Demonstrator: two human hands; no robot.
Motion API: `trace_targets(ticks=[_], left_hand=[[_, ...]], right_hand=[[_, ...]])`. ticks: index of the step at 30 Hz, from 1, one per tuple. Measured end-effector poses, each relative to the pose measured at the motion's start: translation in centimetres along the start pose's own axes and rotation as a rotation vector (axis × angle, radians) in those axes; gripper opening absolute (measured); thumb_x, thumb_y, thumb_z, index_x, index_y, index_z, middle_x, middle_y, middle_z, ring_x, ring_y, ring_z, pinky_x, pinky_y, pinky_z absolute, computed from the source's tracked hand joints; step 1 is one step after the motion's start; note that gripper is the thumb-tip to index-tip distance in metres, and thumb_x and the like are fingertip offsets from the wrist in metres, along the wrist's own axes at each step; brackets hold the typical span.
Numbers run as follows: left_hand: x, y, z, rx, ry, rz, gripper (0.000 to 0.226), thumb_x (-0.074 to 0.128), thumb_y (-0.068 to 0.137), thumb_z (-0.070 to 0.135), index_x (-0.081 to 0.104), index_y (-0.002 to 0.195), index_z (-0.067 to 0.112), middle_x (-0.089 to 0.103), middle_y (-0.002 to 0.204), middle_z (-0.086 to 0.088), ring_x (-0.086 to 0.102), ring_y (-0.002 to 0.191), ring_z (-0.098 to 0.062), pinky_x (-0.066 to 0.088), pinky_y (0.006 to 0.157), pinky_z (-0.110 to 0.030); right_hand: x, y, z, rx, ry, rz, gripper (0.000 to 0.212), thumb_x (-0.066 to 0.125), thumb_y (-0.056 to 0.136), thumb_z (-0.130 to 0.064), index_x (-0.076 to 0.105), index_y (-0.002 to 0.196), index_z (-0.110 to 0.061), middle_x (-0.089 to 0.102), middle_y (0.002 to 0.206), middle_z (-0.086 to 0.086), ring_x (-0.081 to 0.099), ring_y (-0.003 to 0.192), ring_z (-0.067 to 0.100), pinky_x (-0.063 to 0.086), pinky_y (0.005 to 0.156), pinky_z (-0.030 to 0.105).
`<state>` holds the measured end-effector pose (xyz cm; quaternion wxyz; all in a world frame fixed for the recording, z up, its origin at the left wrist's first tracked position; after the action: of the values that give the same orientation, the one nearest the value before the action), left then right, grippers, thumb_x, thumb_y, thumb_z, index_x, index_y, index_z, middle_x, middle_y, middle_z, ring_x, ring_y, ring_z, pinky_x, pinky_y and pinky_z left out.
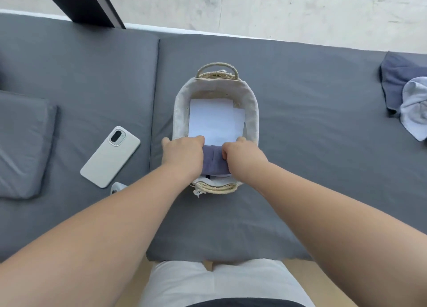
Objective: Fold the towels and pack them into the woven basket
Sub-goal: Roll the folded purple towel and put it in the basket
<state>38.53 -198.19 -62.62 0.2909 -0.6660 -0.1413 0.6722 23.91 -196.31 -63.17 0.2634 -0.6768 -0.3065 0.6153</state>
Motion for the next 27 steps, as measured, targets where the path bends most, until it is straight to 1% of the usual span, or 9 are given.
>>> trace_targets(ticks=[3, 5, 9, 12, 14, 17, 21, 25, 27], left_hand=[[0.2, -0.1, 0.3, 0.083, 0.256, -0.009, 0.028, 0.056, 0.081, 0.009, 0.052, 0.098, 0.030, 0.052, 0.085, 0.004, 0.050, 0.092, -0.023, 0.032, 0.086, -0.040], [0.6, -0.4, -0.2, 0.167, 0.362, 0.022, 0.024, 0.056, 0.084, 0.013, 0.054, 0.098, 0.032, 0.046, 0.092, 0.003, 0.044, 0.099, -0.023, 0.032, 0.090, -0.043], [2.0, -1.0, -1.5, 0.350, 0.405, -0.005, 0.021, 0.048, 0.092, 0.014, 0.060, 0.106, 0.023, 0.045, 0.109, -0.002, 0.042, 0.110, -0.027, 0.027, 0.104, -0.050], [2.8, -1.9, -2.1, 0.474, 0.325, -0.025, 0.038, 0.034, 0.102, 0.040, 0.067, 0.109, 0.023, 0.056, 0.108, 0.000, 0.050, 0.114, -0.024, 0.017, 0.116, -0.054], [3.1, -2.4, -2.5, 0.485, 0.329, -0.130, 0.056, 0.019, 0.102, 0.053, 0.065, 0.117, 0.023, 0.061, 0.112, 0.001, 0.053, 0.118, -0.021, 0.011, 0.119, -0.054], [2.6, -2.6, -2.3, 0.494, 0.376, -0.223, 0.062, 0.012, 0.103, 0.053, 0.065, 0.123, 0.027, 0.060, 0.121, -0.001, 0.047, 0.129, -0.022, 0.002, 0.120, -0.058], [2.3, -1.5, -1.2, 0.431, 0.425, -0.310, 0.064, 0.012, 0.102, 0.055, 0.064, 0.130, 0.028, 0.050, 0.138, -0.005, 0.030, 0.145, -0.025, -0.011, 0.117, -0.065], [2.8, -0.7, -0.6, 0.344, 0.550, -0.409, 0.066, 0.008, 0.101, 0.056, 0.049, 0.144, 0.030, 0.032, 0.157, -0.007, 0.010, 0.152, -0.032, -0.020, 0.111, -0.068], [2.9, -0.4, -0.4, 0.328, 0.628, -0.443, 0.062, 0.007, 0.101, 0.055, 0.041, 0.149, 0.034, 0.023, 0.162, -0.006, 0.000, 0.152, -0.039, -0.020, 0.109, -0.071]], right_hand=[[0.4, 0.7, -0.2, -0.037, -0.104, -0.041, 0.036, 0.051, 0.093, -0.012, 0.056, 0.127, -0.023, 0.051, 0.121, 0.010, 0.052, 0.101, 0.027, 0.041, 0.082, 0.034], [0.8, 0.6, -0.1, -0.070, -0.174, -0.043, 0.037, 0.050, 0.093, -0.011, 0.058, 0.125, -0.026, 0.049, 0.120, 0.008, 0.049, 0.110, 0.028, 0.038, 0.088, 0.034], [1.3, -0.1, 0.8, -0.205, -0.318, 0.068, 0.027, 0.047, 0.094, -0.018, 0.065, 0.112, -0.026, 0.046, 0.118, 0.004, 0.043, 0.109, 0.027, 0.031, 0.089, 0.036], [2.3, -0.9, 1.7, -0.372, -0.329, 0.139, 0.027, 0.042, 0.100, -0.028, 0.068, 0.106, -0.022, 0.050, 0.118, 0.002, 0.047, 0.109, 0.027, 0.033, 0.094, 0.038], [3.0, -1.6, 2.2, -0.474, -0.330, 0.089, 0.038, 0.034, 0.104, -0.039, 0.068, 0.107, -0.022, 0.053, 0.126, 0.001, 0.051, 0.116, 0.026, 0.031, 0.106, 0.042], [3.3, -1.9, 2.6, -0.494, -0.373, -0.017, 0.046, 0.025, 0.106, -0.043, 0.065, 0.115, -0.024, 0.049, 0.140, -0.002, 0.054, 0.124, 0.022, 0.021, 0.116, 0.045], [2.7, -0.7, 1.8, -0.440, -0.466, -0.117, 0.034, 0.039, 0.101, -0.028, 0.059, 0.128, -0.026, 0.046, 0.145, -0.006, 0.059, 0.119, 0.017, 0.011, 0.120, 0.051], [2.5, -0.1, 1.0, -0.379, -0.670, -0.282, 0.054, 0.040, 0.100, -0.021, 0.035, 0.154, -0.020, 0.019, 0.167, -0.001, 0.038, 0.144, 0.019, 0.001, 0.123, 0.055], [2.6, 0.4, 0.7, -0.348, -0.683, -0.324, 0.060, 0.037, 0.101, -0.021, 0.023, 0.159, -0.017, 0.021, 0.167, 0.001, 0.032, 0.148, 0.020, 0.000, 0.123, 0.056]])
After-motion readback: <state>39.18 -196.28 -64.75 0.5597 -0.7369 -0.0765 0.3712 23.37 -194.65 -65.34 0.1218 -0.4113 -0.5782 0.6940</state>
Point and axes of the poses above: each hand's wrist, its own y-axis towards the middle knuckle, its own x-axis out of the palm, z = x × y, the point moved 2 cm from there along y, towards the middle knuckle
